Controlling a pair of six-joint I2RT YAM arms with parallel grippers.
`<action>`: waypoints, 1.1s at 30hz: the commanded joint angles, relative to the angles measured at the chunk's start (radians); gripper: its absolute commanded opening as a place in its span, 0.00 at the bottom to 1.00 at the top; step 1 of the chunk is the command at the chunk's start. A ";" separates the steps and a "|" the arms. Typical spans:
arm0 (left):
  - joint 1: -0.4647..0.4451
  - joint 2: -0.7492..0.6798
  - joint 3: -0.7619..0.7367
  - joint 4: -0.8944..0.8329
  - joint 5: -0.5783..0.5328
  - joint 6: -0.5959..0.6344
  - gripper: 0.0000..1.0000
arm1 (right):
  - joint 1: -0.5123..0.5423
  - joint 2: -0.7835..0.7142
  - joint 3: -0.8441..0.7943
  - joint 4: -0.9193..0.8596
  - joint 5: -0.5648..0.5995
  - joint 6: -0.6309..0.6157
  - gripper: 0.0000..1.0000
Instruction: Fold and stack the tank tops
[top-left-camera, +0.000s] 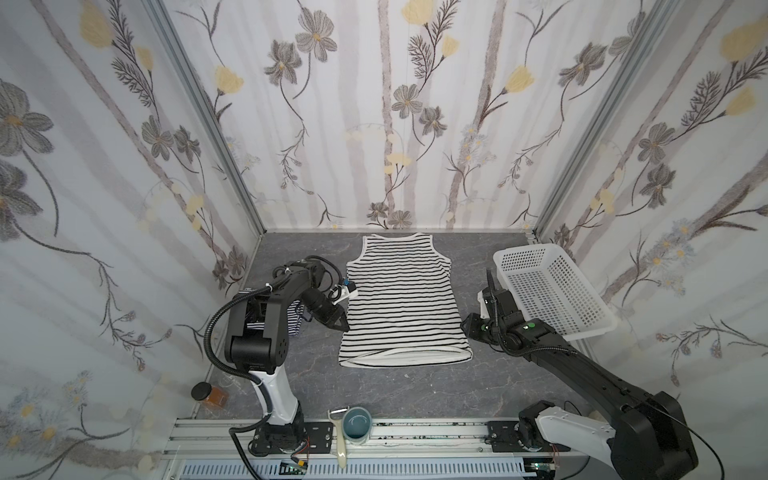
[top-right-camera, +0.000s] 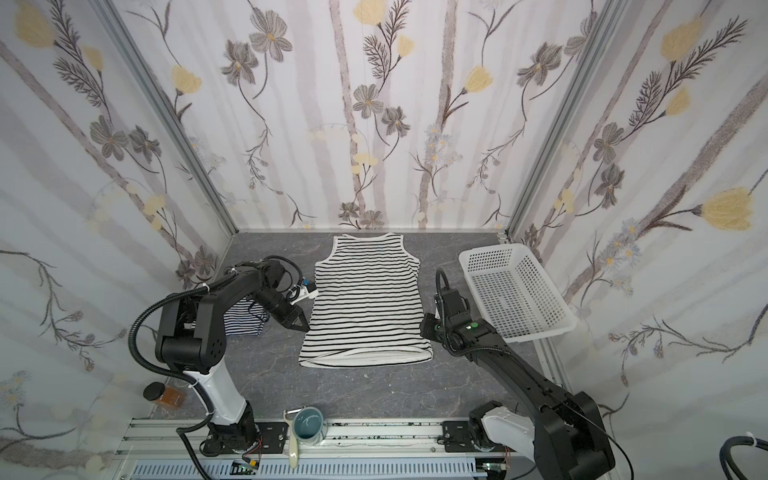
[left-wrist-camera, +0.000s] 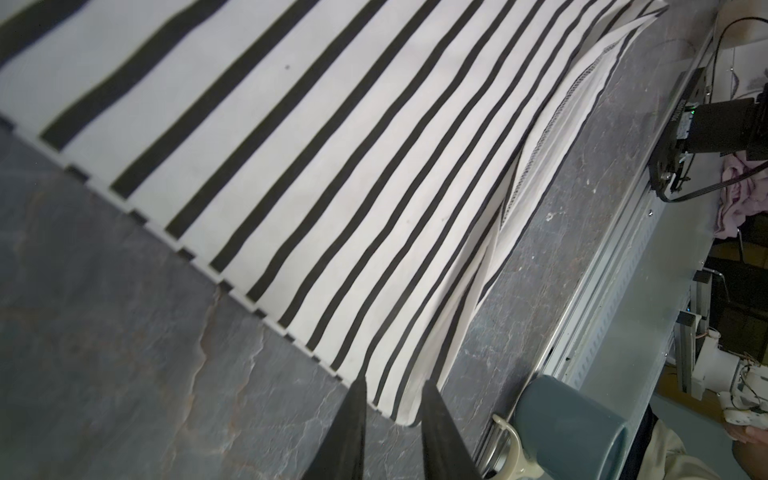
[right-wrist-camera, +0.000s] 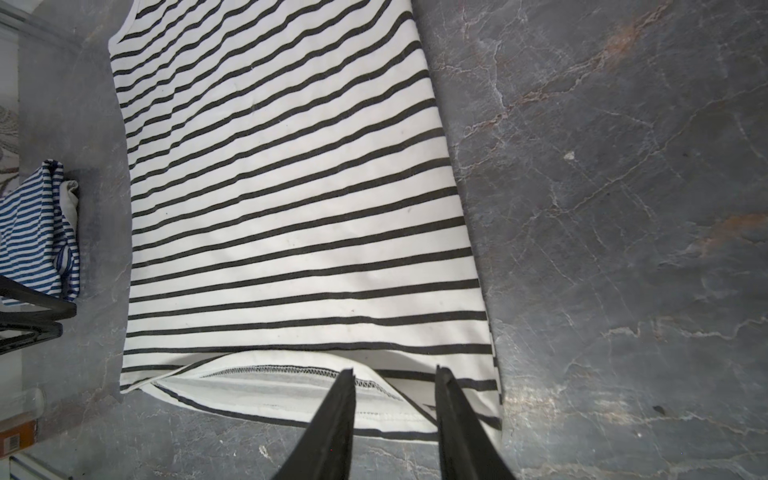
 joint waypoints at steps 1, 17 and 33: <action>-0.081 0.044 0.070 -0.006 0.072 -0.040 0.24 | 0.004 0.081 0.016 0.123 -0.119 0.024 0.34; -0.350 0.242 0.179 0.031 0.134 -0.088 0.32 | 0.122 0.277 0.019 0.152 -0.135 -0.058 0.45; -0.411 0.233 0.140 0.100 0.075 -0.140 0.35 | 0.164 0.259 -0.022 0.161 -0.139 -0.063 0.45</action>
